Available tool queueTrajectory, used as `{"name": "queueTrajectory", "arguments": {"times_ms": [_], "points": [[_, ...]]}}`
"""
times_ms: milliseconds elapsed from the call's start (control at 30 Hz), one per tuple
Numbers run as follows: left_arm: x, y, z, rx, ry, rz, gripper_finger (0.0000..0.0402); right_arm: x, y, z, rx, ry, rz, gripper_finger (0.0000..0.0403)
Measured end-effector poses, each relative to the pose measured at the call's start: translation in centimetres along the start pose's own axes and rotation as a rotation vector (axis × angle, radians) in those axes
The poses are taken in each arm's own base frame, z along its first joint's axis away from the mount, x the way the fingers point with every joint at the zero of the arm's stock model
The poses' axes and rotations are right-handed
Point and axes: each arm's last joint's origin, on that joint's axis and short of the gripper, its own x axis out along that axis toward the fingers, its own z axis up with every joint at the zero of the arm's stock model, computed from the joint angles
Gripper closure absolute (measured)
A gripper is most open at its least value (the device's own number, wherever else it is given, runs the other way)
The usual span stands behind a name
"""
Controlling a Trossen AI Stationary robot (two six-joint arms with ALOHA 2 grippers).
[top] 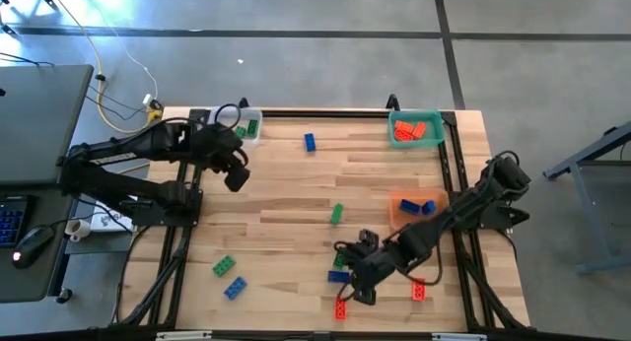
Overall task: Sort & place blocks by color
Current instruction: Put the right blue game piece into the orange bin
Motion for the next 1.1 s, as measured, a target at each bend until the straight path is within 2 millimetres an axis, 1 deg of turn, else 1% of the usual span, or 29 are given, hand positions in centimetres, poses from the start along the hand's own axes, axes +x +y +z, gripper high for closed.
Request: {"name": "queueTrajectory", "arguments": {"times_ms": [267,467,733,900,1100], "points": [[-0.4,-1.2,-0.9,0.016,0.008,-0.050,0.0179,2.6,1.0,-1.6,-0.069,0.038,-0.047,0.0155],[-0.5,-1.7,-1.3,0.045,0.007,-0.056,0.0179,4.4,0.9,-2.2,-0.092,0.058,-0.091,0.0155],[-0.6,-1.9,-1.4,0.046,-0.009,-0.039,0.0179,6.7,0.8,-2.9,-0.079,0.100,-0.110,0.0155],[-0.6,-1.9,-1.4,0.046,-0.009,-0.039,0.0179,7.7,0.6,-3.3,-0.062,0.129,-0.123,0.0155],[-0.6,-1.9,-1.4,0.046,-0.009,-0.039,0.0179,8.3,0.3,-3.4,-0.046,0.133,-0.146,0.0155]]}}
